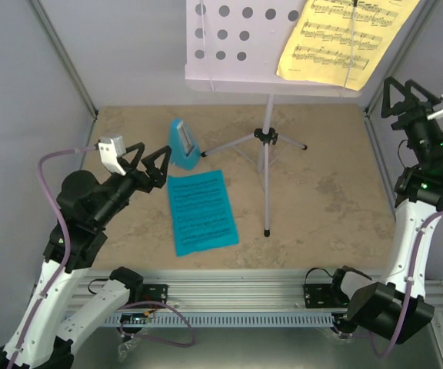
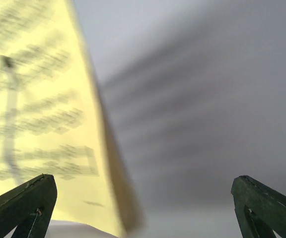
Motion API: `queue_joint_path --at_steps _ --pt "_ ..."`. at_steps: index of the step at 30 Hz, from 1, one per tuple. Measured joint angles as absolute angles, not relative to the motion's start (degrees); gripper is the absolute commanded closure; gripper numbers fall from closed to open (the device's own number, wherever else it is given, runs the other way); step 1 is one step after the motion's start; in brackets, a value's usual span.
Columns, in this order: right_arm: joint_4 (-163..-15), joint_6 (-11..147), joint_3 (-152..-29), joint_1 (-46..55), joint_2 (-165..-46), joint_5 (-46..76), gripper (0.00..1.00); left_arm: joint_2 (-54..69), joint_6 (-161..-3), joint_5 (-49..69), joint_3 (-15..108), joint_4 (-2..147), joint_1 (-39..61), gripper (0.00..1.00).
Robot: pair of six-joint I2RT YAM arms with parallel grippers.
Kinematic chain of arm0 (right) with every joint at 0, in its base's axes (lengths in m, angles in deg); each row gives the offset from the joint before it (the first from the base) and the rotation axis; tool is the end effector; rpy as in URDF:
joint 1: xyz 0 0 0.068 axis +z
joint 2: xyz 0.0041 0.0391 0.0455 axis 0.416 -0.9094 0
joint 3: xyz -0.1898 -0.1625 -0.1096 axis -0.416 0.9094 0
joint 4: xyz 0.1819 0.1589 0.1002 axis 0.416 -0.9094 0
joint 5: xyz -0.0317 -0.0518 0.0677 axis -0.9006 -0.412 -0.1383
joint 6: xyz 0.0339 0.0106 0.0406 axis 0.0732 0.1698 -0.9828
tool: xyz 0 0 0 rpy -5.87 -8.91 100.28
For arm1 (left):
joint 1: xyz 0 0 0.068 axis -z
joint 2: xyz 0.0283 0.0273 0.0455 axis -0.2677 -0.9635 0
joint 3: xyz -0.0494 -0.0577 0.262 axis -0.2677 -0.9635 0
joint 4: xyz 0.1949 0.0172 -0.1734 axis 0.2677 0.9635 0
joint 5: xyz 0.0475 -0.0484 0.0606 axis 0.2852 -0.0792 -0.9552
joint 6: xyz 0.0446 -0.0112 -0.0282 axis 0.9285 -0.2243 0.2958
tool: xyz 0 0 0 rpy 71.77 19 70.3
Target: Pack up the instrument practice props
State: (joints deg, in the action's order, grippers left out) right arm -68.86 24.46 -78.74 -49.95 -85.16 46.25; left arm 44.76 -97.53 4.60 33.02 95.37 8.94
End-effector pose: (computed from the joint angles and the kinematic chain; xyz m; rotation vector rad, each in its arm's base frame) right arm 0.2134 -0.0764 0.4565 0.2210 1.2870 0.7729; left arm 0.1180 -0.0557 0.4185 0.0044 1.6262 -0.7348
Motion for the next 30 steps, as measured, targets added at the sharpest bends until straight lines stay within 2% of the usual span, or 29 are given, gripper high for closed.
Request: queue_joint_path --at_steps 7,12,17,23,30 --pt "-60.0 21.2 -89.4 -50.0 -87.6 53.2 0.02 43.3 -92.0 15.4 33.7 94.6 8.9 0.01" --pt "-62.2 22.3 -101.9 -50.0 -93.8 58.0 0.12 42.6 -90.7 20.7 33.3 94.4 8.9 0.01" --pt "-68.0 23.1 -109.9 -49.9 -100.7 61.2 0.16 42.4 -90.4 29.1 31.9 92.6 8.9 0.01" --pt "-74.5 24.3 -117.5 -48.2 -107.8 63.6 0.33 41.7 -89.9 34.2 31.9 92.0 8.9 0.01" --pt "-77.0 26.2 -118.8 -45.8 -108.8 65.2 0.53 41.3 -89.9 36.3 31.9 91.9 8.9 0.01"
